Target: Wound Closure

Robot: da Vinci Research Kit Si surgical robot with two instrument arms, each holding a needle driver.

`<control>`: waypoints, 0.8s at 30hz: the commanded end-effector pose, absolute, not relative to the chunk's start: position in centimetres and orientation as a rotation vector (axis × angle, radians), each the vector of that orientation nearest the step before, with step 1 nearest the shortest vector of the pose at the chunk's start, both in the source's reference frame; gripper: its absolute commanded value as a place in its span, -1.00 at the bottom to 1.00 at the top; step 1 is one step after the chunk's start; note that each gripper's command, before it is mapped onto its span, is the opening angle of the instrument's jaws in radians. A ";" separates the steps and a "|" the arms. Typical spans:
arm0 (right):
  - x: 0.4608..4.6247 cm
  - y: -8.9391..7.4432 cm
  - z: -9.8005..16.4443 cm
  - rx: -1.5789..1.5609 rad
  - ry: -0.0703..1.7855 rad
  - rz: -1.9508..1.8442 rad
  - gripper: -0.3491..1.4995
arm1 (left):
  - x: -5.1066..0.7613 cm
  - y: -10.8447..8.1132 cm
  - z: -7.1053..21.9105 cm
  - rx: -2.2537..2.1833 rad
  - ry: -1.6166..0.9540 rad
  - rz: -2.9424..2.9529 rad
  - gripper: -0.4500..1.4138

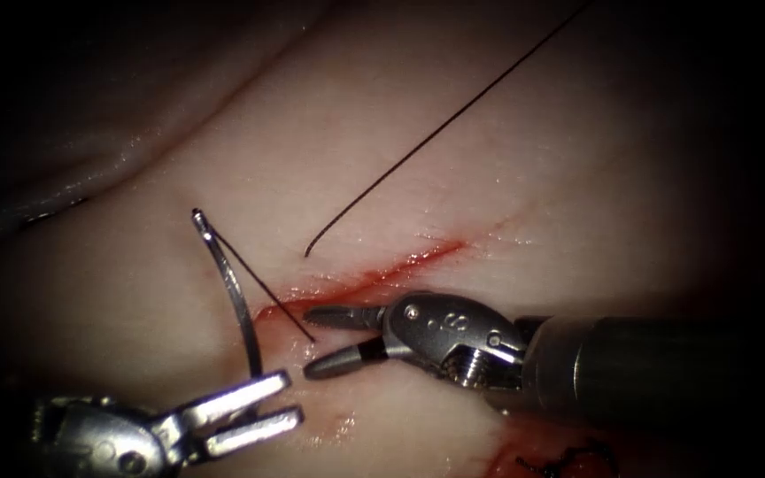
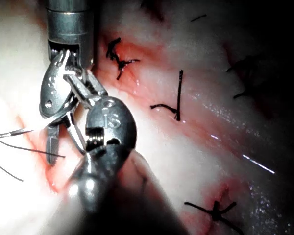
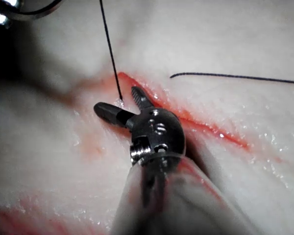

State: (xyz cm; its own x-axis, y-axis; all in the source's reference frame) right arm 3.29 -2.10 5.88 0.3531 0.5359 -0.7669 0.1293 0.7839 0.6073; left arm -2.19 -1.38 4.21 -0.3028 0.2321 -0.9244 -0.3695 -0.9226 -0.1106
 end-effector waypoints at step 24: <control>3.34 -2.0 5.7 0.557 1.171 0.340 -1.00 | -2.27 -1.5 4.2 -1.620 0.147 2.258 -1.00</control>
